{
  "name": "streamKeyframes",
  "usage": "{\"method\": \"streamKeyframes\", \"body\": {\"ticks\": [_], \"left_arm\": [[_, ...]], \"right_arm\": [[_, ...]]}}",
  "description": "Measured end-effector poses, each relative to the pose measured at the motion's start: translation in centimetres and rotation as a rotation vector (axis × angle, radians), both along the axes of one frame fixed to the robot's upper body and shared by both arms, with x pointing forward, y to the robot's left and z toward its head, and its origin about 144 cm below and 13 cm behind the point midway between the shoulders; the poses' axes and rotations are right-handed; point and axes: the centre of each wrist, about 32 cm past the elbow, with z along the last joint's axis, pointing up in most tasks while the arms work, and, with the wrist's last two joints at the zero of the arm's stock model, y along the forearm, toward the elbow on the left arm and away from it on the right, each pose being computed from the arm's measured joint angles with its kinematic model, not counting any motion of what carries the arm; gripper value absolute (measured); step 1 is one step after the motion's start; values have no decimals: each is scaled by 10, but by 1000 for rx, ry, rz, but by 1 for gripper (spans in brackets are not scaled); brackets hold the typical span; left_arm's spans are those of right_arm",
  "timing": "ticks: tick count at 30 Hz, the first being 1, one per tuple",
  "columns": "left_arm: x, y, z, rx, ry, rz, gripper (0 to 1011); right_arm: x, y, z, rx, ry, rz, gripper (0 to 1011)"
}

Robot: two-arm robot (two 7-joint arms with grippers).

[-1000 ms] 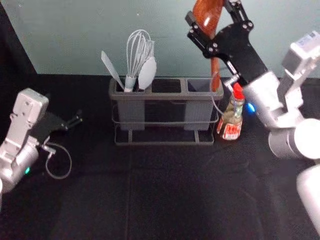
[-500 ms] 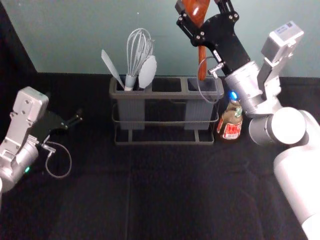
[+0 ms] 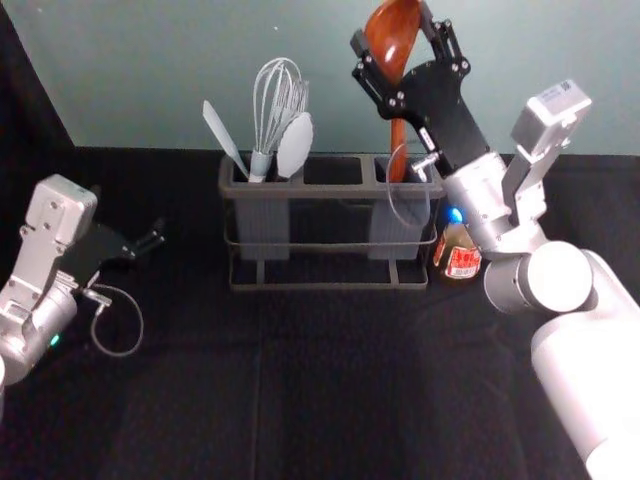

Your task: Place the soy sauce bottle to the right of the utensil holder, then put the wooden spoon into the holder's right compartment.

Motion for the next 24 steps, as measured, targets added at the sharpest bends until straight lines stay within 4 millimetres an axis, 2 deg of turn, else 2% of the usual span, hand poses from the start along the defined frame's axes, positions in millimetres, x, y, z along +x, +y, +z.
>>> {"method": "streamKeyframes", "body": {"ticks": [10,24], "left_arm": [[0,0,0,0,0,0,1011],[0,0,0,0,0,0,1011]], "right_arm": [[-6,-3,-18,-4,37,5,839],[-11,-4,-30,3,58,0,839]]}}
